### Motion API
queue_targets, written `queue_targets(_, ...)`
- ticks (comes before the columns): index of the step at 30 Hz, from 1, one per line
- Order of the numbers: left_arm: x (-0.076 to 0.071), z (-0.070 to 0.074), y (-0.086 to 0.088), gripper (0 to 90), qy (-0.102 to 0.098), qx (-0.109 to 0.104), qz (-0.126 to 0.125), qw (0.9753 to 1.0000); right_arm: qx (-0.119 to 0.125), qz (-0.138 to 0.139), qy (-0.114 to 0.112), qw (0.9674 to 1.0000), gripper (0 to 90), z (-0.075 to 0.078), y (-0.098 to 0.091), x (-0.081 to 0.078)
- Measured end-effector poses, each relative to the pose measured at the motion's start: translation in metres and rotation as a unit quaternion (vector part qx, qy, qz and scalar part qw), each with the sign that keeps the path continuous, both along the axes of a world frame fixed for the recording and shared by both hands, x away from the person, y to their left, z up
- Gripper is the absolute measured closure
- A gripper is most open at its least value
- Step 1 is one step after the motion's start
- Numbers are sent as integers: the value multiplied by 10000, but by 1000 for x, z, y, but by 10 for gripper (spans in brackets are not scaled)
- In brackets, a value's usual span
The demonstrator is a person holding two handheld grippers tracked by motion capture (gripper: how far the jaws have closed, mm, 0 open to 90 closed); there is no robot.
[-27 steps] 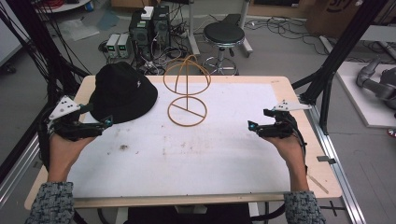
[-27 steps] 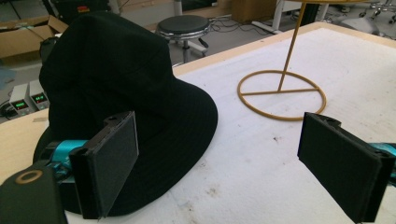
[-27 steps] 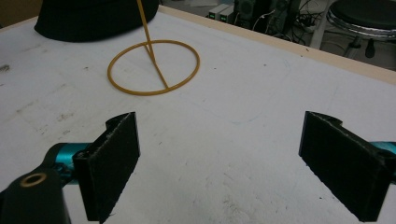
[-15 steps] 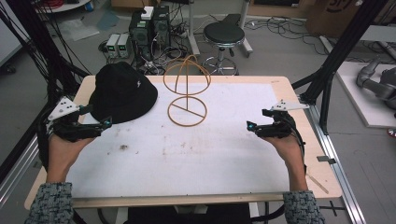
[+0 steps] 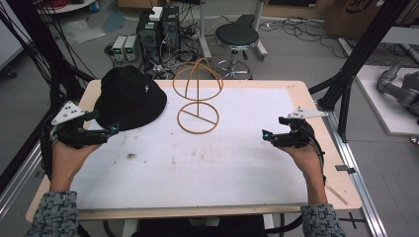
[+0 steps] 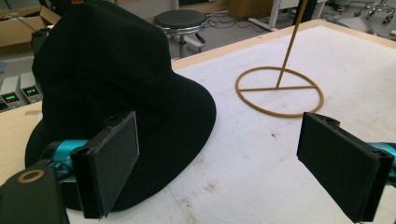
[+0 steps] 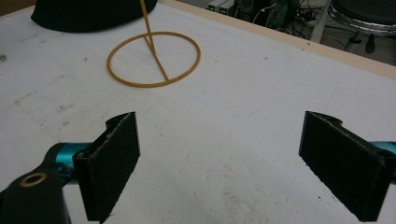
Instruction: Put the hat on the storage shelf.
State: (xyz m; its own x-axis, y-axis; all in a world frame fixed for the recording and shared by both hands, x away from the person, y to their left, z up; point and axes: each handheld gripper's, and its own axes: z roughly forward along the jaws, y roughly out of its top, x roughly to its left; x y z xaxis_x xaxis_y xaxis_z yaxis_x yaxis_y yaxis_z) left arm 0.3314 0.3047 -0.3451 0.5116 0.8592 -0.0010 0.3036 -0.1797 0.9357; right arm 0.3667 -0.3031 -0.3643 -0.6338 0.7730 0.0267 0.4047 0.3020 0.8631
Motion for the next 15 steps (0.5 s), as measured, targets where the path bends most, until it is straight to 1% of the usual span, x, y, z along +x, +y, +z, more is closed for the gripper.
queue_targets(2,1,2,0,132,-13,10,-60,10000,29,-2,0,10000,122,1,0,-1)
queue_targets(6,3,5,3,132,-30,28,-76,10000,18,-4,18,10000,122,0,-2,-3)
queue_targets(7,4,7,5,133,-51,4,-93,9999,8,-22,15,10000,122,0,-4,-4)
queue_targets(9,6,10,7,133,-96,32,-91,9999,15,-46,35,10000,122,0,-5,-5)
queue_targets(11,11,12,8,132,-111,20,-137,9998,100,-98,28,9999,122,1,-9,-7)
queue_targets(14,22,19,9,133,-32,171,-246,9995,124,-115,13,9999,122,2,-11,-9)
queue_targets(15,24,21,9,133,-38,182,-276,9994,121,-115,11,9999,122,2,-11,-10)
